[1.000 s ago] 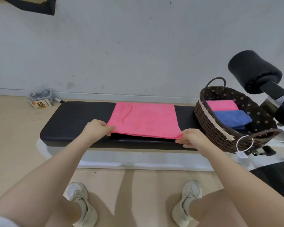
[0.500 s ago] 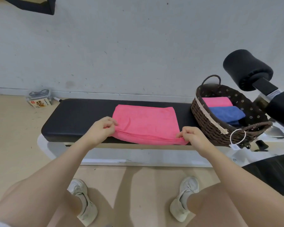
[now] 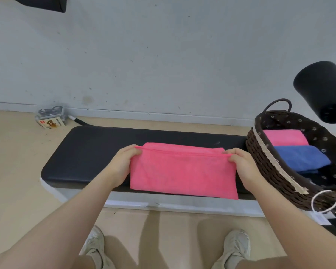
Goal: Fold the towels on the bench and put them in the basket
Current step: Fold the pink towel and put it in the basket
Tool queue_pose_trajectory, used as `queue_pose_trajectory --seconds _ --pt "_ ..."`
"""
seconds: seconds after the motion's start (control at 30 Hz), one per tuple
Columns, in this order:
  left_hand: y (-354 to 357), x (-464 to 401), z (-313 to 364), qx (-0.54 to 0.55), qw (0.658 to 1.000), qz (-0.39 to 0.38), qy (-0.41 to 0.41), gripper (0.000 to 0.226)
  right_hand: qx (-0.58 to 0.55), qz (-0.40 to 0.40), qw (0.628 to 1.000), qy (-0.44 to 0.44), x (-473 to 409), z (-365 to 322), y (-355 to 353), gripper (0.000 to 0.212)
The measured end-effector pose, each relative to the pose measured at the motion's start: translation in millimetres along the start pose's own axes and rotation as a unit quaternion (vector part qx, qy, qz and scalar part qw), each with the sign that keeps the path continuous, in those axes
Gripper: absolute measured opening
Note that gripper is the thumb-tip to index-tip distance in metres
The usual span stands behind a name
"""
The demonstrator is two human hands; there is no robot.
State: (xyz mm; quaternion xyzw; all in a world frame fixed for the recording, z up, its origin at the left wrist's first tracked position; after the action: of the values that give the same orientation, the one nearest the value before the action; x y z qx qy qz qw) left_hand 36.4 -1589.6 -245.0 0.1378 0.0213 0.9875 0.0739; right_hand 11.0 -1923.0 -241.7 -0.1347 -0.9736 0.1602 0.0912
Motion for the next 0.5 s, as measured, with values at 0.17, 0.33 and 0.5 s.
queue_pose_trajectory --seconds 0.17,0.33,0.5 --pt "-8.3 -38.1 -7.9 -0.051 0.994 0.095 -0.022 0.022 0.079 -0.008 0.996 0.035 -40.0 -1.1 7.3 0.023" --pt "-8.0 -62.7 0.0 -0.316 0.935 0.162 0.026 0.022 0.210 0.022 0.975 0.068 -56.1 3.5 12.3 0.018" --pt "-3.5 -76.6 2.7 -0.474 0.863 0.169 0.038 0.027 0.259 0.067 0.960 0.076 -59.0 6.4 12.5 0.017"
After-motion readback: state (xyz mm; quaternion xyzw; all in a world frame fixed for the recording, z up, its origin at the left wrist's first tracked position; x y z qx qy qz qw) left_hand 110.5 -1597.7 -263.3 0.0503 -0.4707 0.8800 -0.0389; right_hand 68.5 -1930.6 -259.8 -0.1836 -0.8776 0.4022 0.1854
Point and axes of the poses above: each hand's wrist, its own x-axis away from the middle knuckle, its own y-axis out of the palm, z = x × y, the point moved 8 cm from there along -x, towards the middle knuckle
